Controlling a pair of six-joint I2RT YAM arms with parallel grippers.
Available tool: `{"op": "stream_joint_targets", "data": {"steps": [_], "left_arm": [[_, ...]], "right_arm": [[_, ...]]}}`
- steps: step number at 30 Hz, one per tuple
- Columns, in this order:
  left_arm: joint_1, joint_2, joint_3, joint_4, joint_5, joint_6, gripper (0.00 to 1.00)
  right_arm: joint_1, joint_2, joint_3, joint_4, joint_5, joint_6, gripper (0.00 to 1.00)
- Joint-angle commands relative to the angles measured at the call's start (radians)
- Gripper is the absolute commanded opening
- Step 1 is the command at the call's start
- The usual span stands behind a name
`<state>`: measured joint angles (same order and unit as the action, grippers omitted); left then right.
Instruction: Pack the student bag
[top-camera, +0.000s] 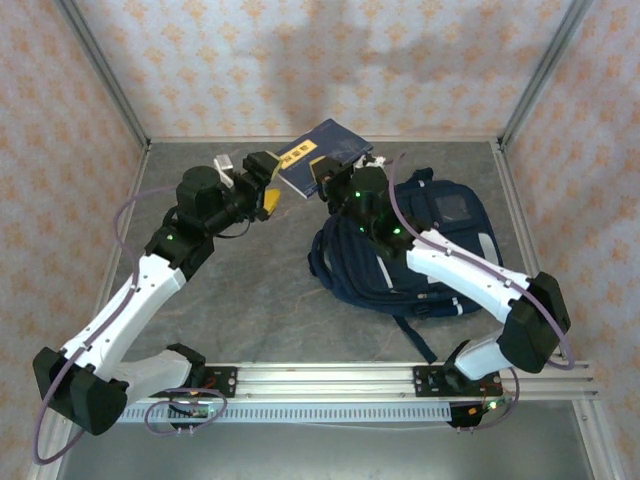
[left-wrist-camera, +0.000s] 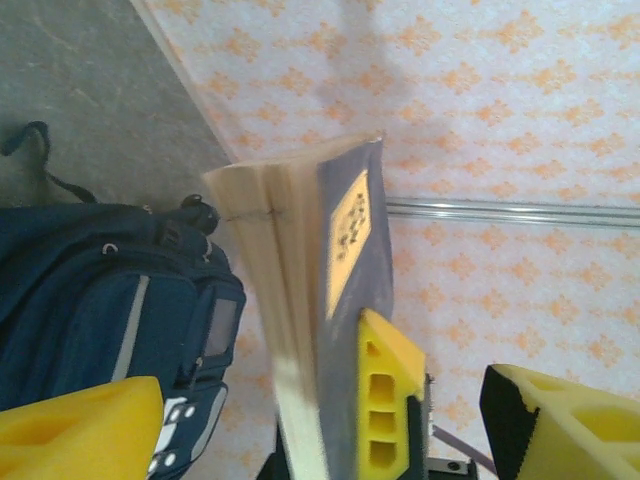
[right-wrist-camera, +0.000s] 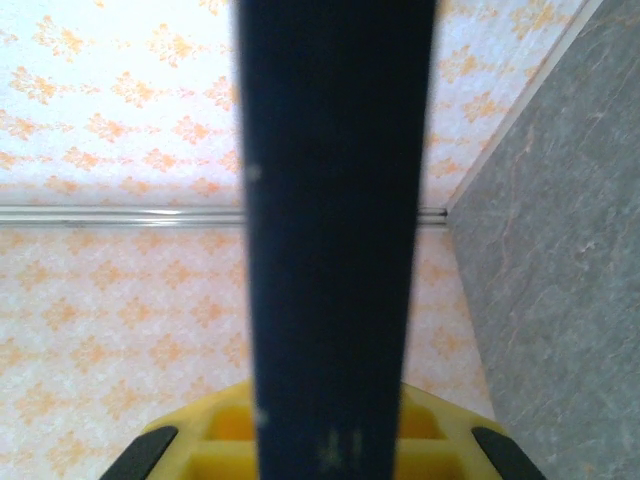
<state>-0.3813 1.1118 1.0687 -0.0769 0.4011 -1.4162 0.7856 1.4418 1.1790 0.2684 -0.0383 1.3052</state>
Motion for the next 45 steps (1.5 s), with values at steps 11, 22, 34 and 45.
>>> {"op": "stream_joint_targets", "data": {"steps": [11, 22, 34, 45], "left_arm": [[-0.044, 0.075, 0.058, 0.081, -0.052, 0.009, 0.56], [-0.060, 0.115, 0.074, 0.078, -0.091, 0.030, 0.43], [-0.046, 0.047, 0.072, -0.042, -0.179, 0.125, 0.00], [-0.005, -0.057, 0.071, -0.461, -0.228, 0.393, 0.00]], "right_arm": [[0.029, -0.054, -0.022, 0.122, 0.034, 0.032, 0.00], [0.033, -0.039, -0.026, 0.129, 0.017, 0.055, 0.00], [-0.002, -0.091, -0.027, -0.217, 0.023, -0.108, 0.36], [-0.083, -0.084, 0.099, -0.964, 0.093, -0.858, 0.64]]}}
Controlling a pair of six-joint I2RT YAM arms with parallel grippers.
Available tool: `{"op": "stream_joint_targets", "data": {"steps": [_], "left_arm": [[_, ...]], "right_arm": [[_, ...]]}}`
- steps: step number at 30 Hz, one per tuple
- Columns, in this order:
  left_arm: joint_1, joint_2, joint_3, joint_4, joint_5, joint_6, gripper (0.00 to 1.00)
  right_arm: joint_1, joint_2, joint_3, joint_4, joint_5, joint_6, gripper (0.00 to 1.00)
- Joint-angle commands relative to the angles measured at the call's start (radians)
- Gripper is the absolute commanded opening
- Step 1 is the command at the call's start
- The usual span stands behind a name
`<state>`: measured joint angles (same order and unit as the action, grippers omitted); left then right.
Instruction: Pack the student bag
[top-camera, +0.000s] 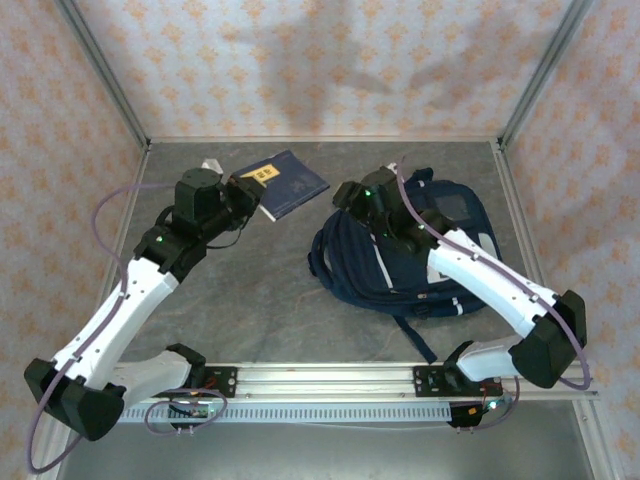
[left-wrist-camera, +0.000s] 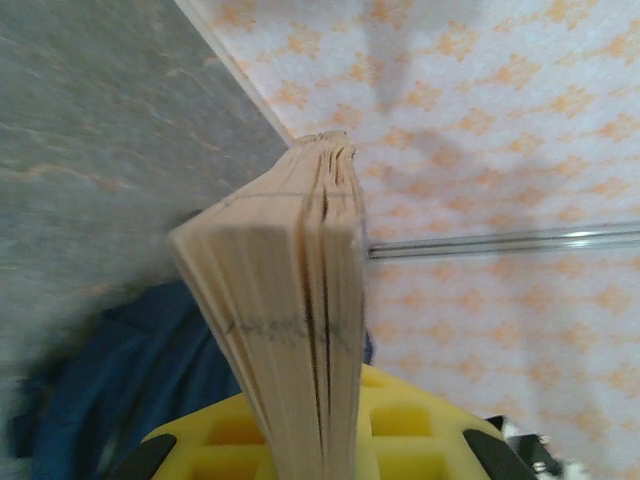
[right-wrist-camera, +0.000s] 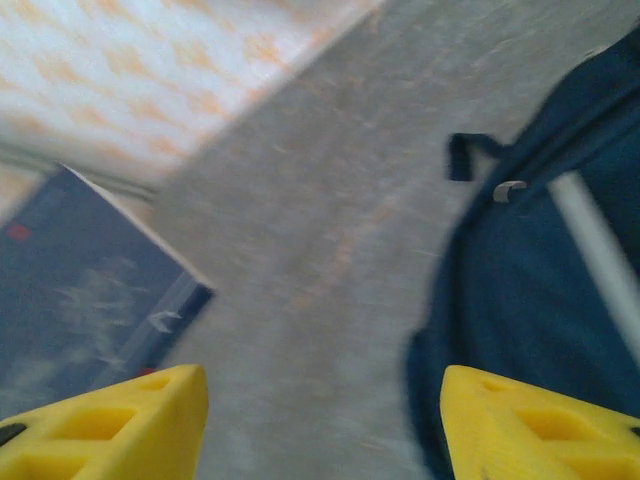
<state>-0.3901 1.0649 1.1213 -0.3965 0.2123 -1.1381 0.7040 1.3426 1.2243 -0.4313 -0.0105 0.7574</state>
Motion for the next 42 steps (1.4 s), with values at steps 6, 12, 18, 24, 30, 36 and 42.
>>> {"op": "stream_joint_targets", "data": {"steps": [6, 12, 18, 24, 30, 36, 42], "left_arm": [[0.002, 0.031, -0.002, -0.183, 0.045, 0.186, 0.00], [0.002, 0.041, -0.036, -0.209, 0.070, 0.226, 0.00], [0.002, 0.026, -0.081, -0.208, 0.068, 0.227, 0.00], [0.002, 0.026, -0.086, -0.218, 0.062, 0.240, 0.00], [-0.002, 0.060, -0.076, -0.163, 0.127, 0.263, 0.00], [-0.039, 0.121, -0.055, -0.097, 0.223, 0.304, 0.00], [-0.048, 0.146, -0.069, 0.012, 0.306, 0.297, 0.00]], "right_arm": [[0.000, 0.156, 0.111, -0.453, 0.194, -0.586, 0.74], [0.000, 0.235, 0.114, -0.413, 0.093, -0.574, 0.79], [0.003, 0.318, 0.097, -0.402, 0.131, -0.593, 0.76], [0.003, 0.346, 0.072, -0.403, 0.187, -0.613, 0.45], [0.003, 0.244, 0.089, -0.400, 0.155, -0.626, 0.00], [-0.011, 0.080, 0.101, -0.404, 0.055, -0.630, 0.00], [-0.035, -0.025, 0.087, -0.415, -0.001, -0.640, 0.00]]}}
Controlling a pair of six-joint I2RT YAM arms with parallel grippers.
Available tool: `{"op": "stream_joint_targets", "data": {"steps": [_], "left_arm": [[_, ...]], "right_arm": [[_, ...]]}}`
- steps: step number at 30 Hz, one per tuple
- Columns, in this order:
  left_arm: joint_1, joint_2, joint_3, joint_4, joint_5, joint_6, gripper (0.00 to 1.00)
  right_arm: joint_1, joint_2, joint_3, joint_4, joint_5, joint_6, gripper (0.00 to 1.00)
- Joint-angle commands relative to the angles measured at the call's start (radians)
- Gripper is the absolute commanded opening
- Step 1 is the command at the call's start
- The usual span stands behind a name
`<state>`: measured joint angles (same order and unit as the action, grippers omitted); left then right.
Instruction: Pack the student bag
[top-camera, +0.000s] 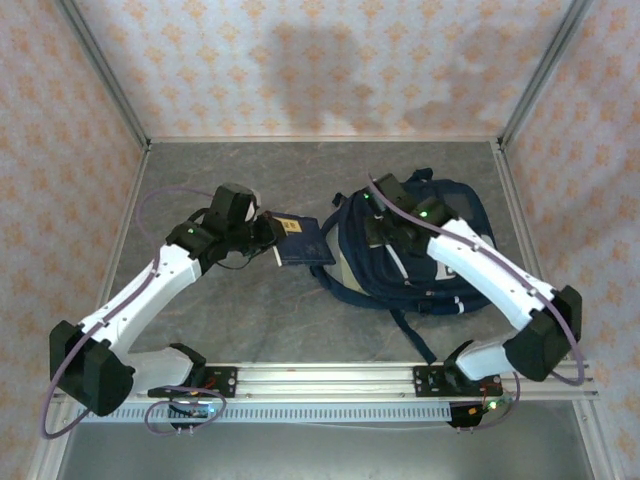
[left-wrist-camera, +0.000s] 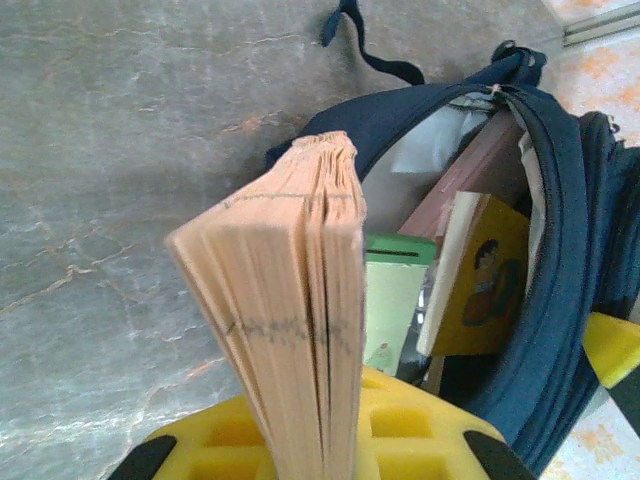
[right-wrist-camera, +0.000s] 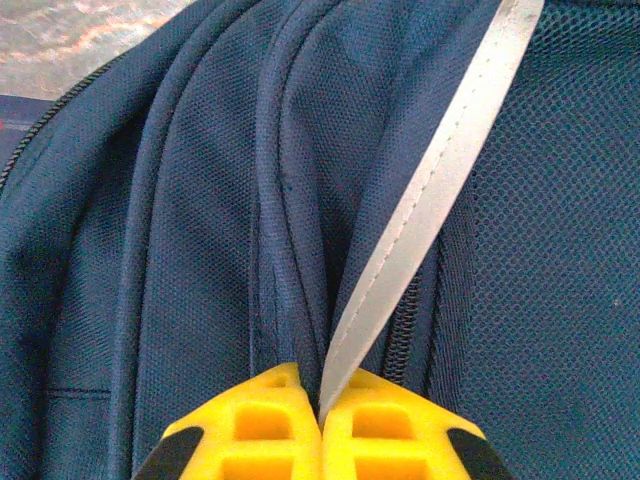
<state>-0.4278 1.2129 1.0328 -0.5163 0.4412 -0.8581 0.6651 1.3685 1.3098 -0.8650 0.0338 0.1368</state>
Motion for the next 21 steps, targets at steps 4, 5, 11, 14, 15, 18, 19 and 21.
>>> {"op": "stream_joint_targets", "data": {"steps": [4, 5, 11, 14, 15, 18, 19, 21], "left_arm": [[-0.051, 0.029, -0.017, 0.300, 0.137, -0.044, 0.00], [-0.068, 0.045, -0.023, 0.339, 0.150, -0.059, 0.00], [-0.160, 0.129, -0.009, 0.544, 0.207, -0.130, 0.00], [-0.169, 0.128, -0.005, 0.604, 0.214, -0.146, 0.00], [-0.171, 0.125, -0.007, 0.625, 0.216, -0.153, 0.00], [-0.175, 0.130, -0.010, 0.676, 0.227, -0.170, 0.00], [-0.176, 0.135, -0.008, 0.680, 0.228, -0.174, 0.00], [-0.179, 0.146, -0.010, 0.706, 0.232, -0.186, 0.00]], "right_arm": [[-0.007, -0.099, -0.026, 0.041, -0.096, -0.033, 0.00], [-0.011, -0.107, -0.031, 0.048, -0.118, -0.037, 0.00], [-0.013, -0.118, -0.008, 0.000, -0.108, -0.023, 0.11], [-0.013, -0.128, 0.035, -0.047, -0.056, 0.009, 0.48], [-0.013, -0.132, 0.051, -0.052, -0.075, 0.019, 0.51], [-0.013, -0.125, 0.116, -0.061, -0.161, 0.070, 0.52], [-0.013, -0.119, 0.134, -0.062, -0.191, 0.082, 0.53], [-0.013, -0.097, 0.164, -0.056, -0.256, 0.112, 0.56]]}}
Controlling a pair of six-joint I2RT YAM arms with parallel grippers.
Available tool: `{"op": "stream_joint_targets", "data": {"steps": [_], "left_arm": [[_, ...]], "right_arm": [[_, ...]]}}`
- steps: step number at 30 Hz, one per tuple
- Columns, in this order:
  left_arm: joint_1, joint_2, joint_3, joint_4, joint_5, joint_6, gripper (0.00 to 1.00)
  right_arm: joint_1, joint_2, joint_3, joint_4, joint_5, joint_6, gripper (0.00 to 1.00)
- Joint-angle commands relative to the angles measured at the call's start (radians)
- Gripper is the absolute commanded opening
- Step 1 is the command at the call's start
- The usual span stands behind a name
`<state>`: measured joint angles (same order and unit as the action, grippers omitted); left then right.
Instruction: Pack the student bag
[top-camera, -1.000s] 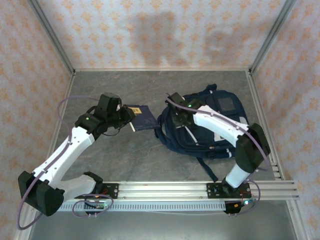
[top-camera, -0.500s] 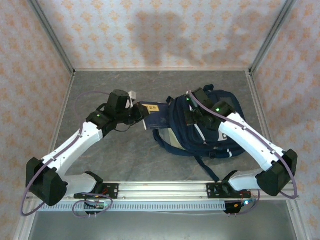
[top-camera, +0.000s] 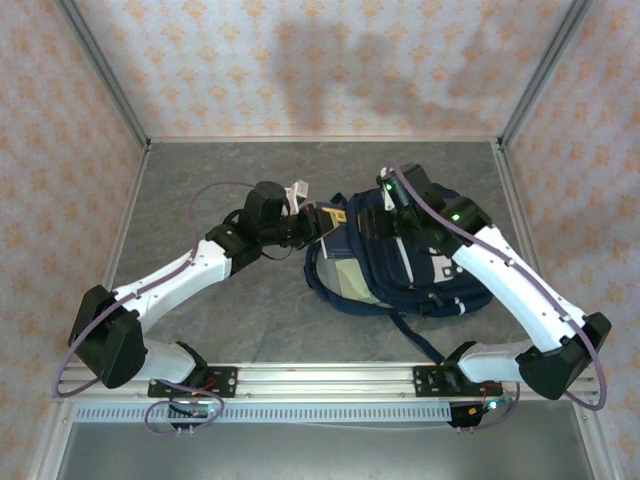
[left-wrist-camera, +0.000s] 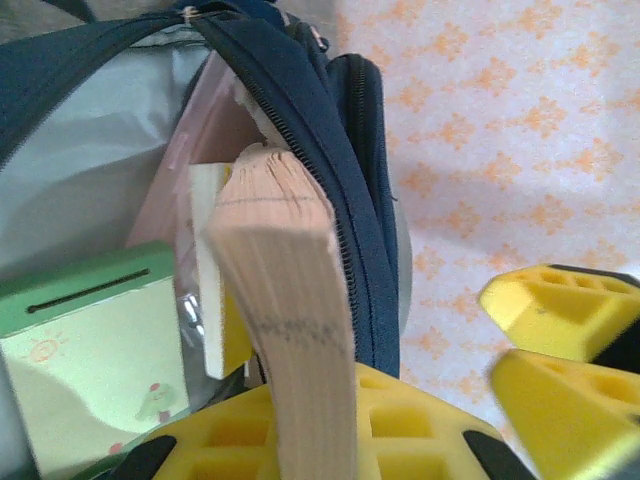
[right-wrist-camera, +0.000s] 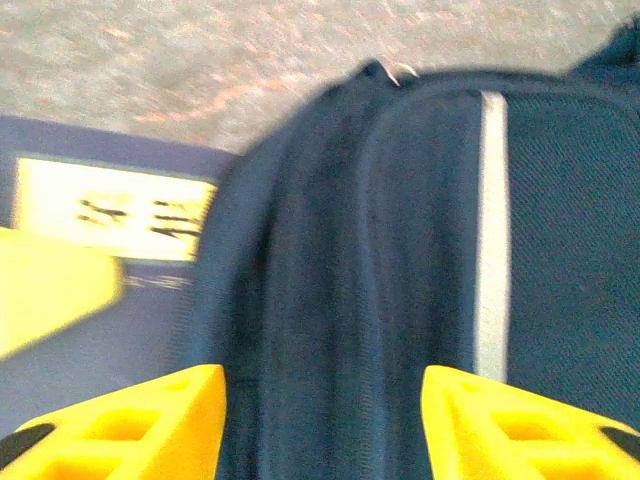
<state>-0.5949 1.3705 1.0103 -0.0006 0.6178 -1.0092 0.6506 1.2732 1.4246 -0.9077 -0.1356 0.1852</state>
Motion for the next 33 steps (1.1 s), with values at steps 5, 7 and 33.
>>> {"op": "stream_joint_targets", "data": {"steps": [5, 7, 33], "left_arm": [[-0.016, -0.002, 0.011, 0.222, 0.053, -0.047, 0.00], [-0.016, -0.001, 0.017, 0.213, 0.050, -0.040, 0.00], [0.031, -0.087, 0.083, -0.226, -0.055, 0.197, 0.00]], "right_arm": [[0.001, 0.084, 0.087, -0.034, -0.126, 0.111, 0.57], [0.001, 0.110, 0.085, -0.049, -0.072, 0.120, 0.55], [-0.018, 0.115, 0.323, -0.277, 0.105, -0.101, 0.00]]}}
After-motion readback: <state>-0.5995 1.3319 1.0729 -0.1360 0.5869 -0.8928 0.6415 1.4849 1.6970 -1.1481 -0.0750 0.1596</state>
